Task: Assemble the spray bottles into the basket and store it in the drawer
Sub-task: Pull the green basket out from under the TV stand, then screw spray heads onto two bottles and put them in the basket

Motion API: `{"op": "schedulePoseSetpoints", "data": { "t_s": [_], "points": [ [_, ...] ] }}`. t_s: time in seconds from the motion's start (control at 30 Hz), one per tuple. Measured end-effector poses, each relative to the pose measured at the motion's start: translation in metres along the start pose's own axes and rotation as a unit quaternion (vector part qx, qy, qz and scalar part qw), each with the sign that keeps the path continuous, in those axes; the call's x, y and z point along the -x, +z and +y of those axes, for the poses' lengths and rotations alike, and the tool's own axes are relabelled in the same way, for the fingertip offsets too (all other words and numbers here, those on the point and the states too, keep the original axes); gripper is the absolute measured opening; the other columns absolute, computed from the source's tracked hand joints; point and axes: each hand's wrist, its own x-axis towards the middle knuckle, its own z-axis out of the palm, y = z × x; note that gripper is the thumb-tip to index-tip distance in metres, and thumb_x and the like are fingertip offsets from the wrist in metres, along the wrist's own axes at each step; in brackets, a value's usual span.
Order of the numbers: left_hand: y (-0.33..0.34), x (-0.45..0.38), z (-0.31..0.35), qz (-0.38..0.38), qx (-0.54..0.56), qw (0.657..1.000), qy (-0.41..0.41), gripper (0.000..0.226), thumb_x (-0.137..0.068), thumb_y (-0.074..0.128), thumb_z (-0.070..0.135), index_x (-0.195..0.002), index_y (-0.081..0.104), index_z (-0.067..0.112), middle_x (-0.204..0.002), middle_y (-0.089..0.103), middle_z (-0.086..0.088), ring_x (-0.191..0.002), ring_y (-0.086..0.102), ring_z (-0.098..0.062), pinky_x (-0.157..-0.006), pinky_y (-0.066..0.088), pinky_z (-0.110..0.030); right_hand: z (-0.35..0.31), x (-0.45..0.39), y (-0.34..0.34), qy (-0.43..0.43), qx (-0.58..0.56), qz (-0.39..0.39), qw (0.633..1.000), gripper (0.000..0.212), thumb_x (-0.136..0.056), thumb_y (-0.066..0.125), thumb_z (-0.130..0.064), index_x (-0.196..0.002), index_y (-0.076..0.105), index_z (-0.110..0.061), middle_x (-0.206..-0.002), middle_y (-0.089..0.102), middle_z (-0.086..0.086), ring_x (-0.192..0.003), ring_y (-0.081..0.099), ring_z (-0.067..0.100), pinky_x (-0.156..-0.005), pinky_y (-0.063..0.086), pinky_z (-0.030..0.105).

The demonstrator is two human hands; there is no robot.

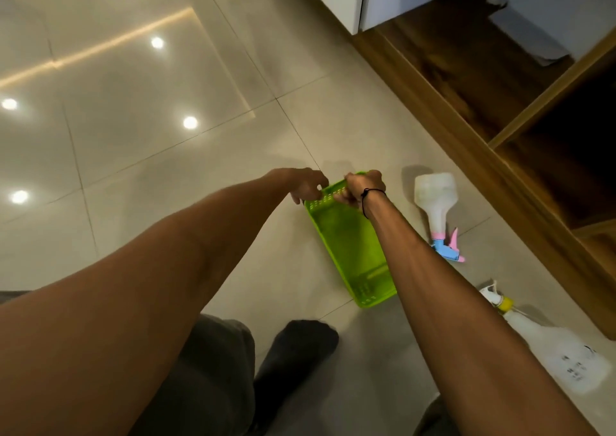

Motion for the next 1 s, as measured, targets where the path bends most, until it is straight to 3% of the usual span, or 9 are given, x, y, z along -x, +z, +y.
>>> {"op": "schedulePoseSetpoints", "data": {
  "t_s": [0.1, 0.17, 0.23, 0.3, 0.47, 0.53, 0.77, 0.93, 1.0],
  "points": [
    [-0.019, 0.005, 0.006, -0.006, -0.046, 0.999, -0.011, 0.052, -0.105, 0.059, 0.026, -0.155, 0.048, 0.017, -0.099, 0.065, -0.006, -0.095, 0.069, -0.030, -0.081, 0.059, -0.038, -0.004, -0.003, -0.028, -0.033, 0.069, 0.001, 0.997, 0.010, -0.092, 0.064, -0.003, -0.096, 0.056, 0.001, -0.096, 0.062, 0.019, -0.051, 0.061, 0.023, -0.041, 0.057, 0.031],
    [-0.041, 0.009, 0.015, 0.007, -0.086, 0.996, 0.001, 0.047, -0.105, 0.060, 0.029, -0.151, 0.053, 0.017, -0.089, 0.063, -0.002, -0.095, 0.068, -0.029, -0.095, 0.060, -0.043, -0.007, -0.006, -0.050, -0.077, 0.123, 0.037, 0.989, 0.012, -0.091, 0.066, -0.008, -0.087, 0.059, 0.000, -0.096, 0.068, 0.022, -0.060, 0.070, 0.033, -0.051, 0.062, 0.039],
    [-0.064, 0.015, 0.032, 0.022, -0.125, 0.992, 0.026, 0.042, -0.107, 0.057, 0.030, -0.147, 0.057, 0.017, -0.114, 0.071, -0.012, -0.112, 0.069, -0.033, -0.108, 0.055, -0.049, -0.010, -0.009, -0.074, -0.108, 0.157, 0.074, 0.979, 0.017, -0.092, 0.065, -0.012, -0.089, 0.066, 0.005, -0.098, 0.072, 0.025, -0.072, 0.076, 0.040, -0.065, 0.065, 0.050],
    [-0.079, 0.021, 0.050, 0.035, -0.157, 0.985, 0.056, 0.039, -0.108, 0.055, 0.031, -0.144, 0.060, 0.019, -0.137, 0.066, -0.014, -0.128, 0.063, -0.033, -0.111, 0.050, -0.040, -0.011, -0.009, -0.094, -0.120, 0.188, 0.100, 0.970, 0.024, -0.093, 0.062, -0.015, -0.097, 0.069, 0.007, -0.105, 0.073, 0.026, -0.076, 0.076, 0.041, -0.070, 0.065, 0.051],
    [-0.077, 0.030, 0.093, -0.002, -0.251, 0.959, 0.135, 0.038, -0.108, 0.057, 0.027, -0.144, 0.063, 0.015, -0.138, 0.067, -0.011, -0.133, 0.057, -0.028, -0.086, 0.037, -0.021, 0.006, 0.000, -0.131, -0.113, 0.288, 0.162, 0.937, 0.031, -0.091, 0.065, -0.021, -0.116, 0.067, -0.003, -0.127, 0.063, 0.025, -0.113, 0.064, 0.046, -0.097, 0.053, 0.043],
    [-0.069, 0.029, 0.109, -0.026, -0.289, 0.945, 0.150, 0.038, -0.108, 0.057, 0.029, -0.143, 0.063, 0.015, -0.134, 0.069, -0.009, -0.131, 0.058, -0.028, -0.082, 0.035, -0.021, 0.019, -0.001, -0.143, -0.104, 0.305, 0.181, 0.929, 0.037, -0.090, 0.065, -0.018, -0.124, 0.063, -0.004, -0.132, 0.060, 0.025, -0.123, 0.058, 0.045, -0.099, 0.051, 0.044],
    [-0.045, 0.008, 0.140, -0.027, -0.347, 0.922, 0.169, 0.042, -0.107, 0.055, 0.042, -0.145, 0.059, 0.025, -0.140, 0.061, -0.009, -0.131, 0.059, -0.032, -0.107, 0.050, -0.041, 0.073, -0.018, -0.150, -0.007, 0.412, 0.179, 0.893, 0.067, -0.092, 0.069, -0.024, -0.147, 0.036, -0.008, -0.151, 0.041, 0.021, -0.141, 0.037, 0.041, -0.107, 0.041, 0.053],
    [-0.044, 0.002, 0.130, -0.036, -0.378, 0.911, 0.159, 0.047, -0.106, 0.057, 0.045, -0.149, 0.055, 0.025, -0.141, 0.060, -0.009, -0.133, 0.057, -0.031, -0.107, 0.049, -0.040, 0.102, -0.023, -0.141, -0.006, 0.409, 0.185, 0.894, 0.054, -0.092, 0.065, -0.008, -0.141, 0.043, -0.011, -0.145, 0.039, 0.019, -0.136, 0.038, 0.043, -0.098, 0.045, 0.061],
    [-0.048, 0.000, 0.121, -0.008, -0.371, 0.913, 0.168, 0.055, -0.106, 0.059, 0.043, -0.155, 0.046, 0.023, -0.149, 0.055, -0.010, -0.137, 0.055, -0.033, -0.108, 0.047, -0.042, 0.104, -0.022, -0.140, -0.025, 0.414, 0.201, 0.887, 0.048, -0.094, 0.064, -0.012, -0.138, 0.045, -0.008, -0.142, 0.042, 0.020, -0.132, 0.043, 0.044, -0.097, 0.047, 0.060]
  ]
}}
